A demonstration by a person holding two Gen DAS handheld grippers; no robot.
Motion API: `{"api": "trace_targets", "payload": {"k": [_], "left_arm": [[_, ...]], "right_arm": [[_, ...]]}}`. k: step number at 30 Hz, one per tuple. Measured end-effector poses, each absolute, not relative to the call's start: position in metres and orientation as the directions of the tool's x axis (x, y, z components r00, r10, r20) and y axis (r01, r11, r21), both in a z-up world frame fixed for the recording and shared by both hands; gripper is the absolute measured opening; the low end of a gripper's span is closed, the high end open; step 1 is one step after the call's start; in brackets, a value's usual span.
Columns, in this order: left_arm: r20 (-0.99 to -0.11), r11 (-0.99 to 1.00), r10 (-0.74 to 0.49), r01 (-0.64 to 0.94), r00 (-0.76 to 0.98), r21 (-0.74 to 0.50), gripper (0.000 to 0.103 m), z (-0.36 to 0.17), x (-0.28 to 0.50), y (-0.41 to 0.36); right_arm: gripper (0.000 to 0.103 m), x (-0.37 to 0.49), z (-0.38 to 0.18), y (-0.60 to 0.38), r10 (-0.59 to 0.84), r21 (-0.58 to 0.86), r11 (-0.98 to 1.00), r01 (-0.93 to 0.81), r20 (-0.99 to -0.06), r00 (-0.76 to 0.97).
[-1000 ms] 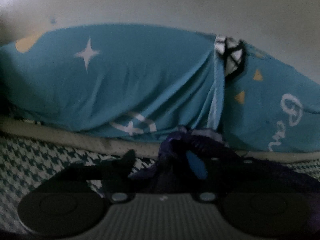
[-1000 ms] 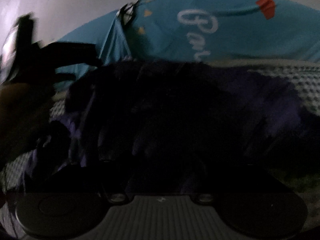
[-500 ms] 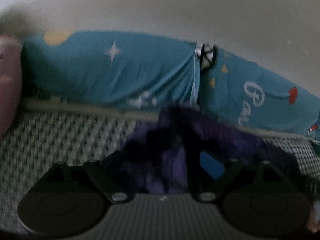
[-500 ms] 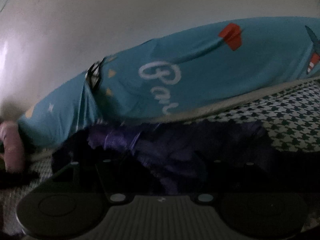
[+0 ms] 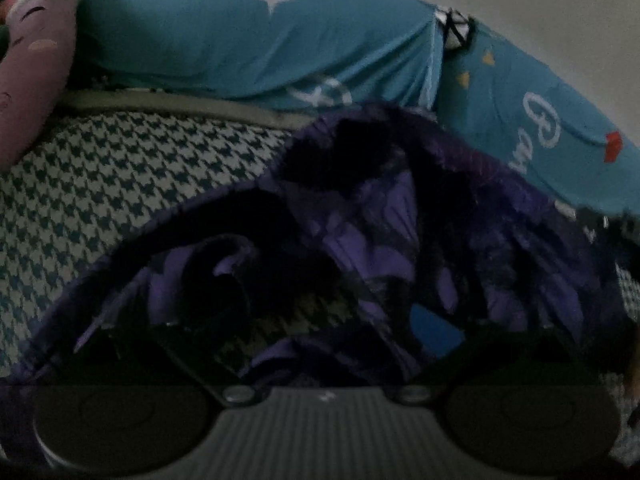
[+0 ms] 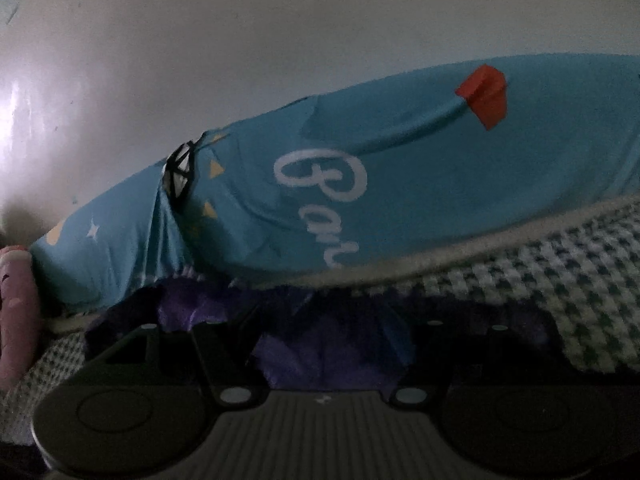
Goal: Fold clothes
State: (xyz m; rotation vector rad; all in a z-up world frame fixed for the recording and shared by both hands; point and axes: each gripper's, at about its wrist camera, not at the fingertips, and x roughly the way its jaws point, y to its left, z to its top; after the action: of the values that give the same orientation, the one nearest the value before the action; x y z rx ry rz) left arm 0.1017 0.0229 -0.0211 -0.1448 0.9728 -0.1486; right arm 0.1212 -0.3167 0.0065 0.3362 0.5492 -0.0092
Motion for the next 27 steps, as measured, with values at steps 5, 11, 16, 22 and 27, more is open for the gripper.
{"api": "trace_targets", "payload": {"k": [5,11,16,22,27], "left_arm": [[-0.81,0.978,-0.207,0.106,0.549,-0.178,0.102,-0.022,0.097,0.014],[-0.815,0.982,-0.189,0.117,0.548,-0.149,0.102,-0.023,0.098,0.01],[-0.827,0.981,-0.192,0.112,0.529,-0.156,0.102,-0.028,0.1,0.012],[-0.837,0.983,-0.182,0.113,0.516,-0.144,0.102,-0.033,0.102,0.01],[-0.845,0.984,-0.179,0.103,0.504,-0.147,0.103,-0.036,0.105,0.011]], "right_arm": [[0.066,0.147,-0.006,-0.328,0.105,0.317,0.945,0.081,-0.527,0.843],[0.067,0.165,-0.021,-0.334,0.156,0.335,0.941,0.044,-0.548,0.822],[0.066,0.172,-0.033,-0.326,0.187,0.319,0.948,0.002,-0.56,0.807],[0.013,0.174,-0.041,-0.314,0.192,0.254,0.966,-0.051,-0.568,0.8],[0.007,0.168,-0.028,-0.315,0.08,0.208,0.978,0.026,-0.484,0.872]]}}
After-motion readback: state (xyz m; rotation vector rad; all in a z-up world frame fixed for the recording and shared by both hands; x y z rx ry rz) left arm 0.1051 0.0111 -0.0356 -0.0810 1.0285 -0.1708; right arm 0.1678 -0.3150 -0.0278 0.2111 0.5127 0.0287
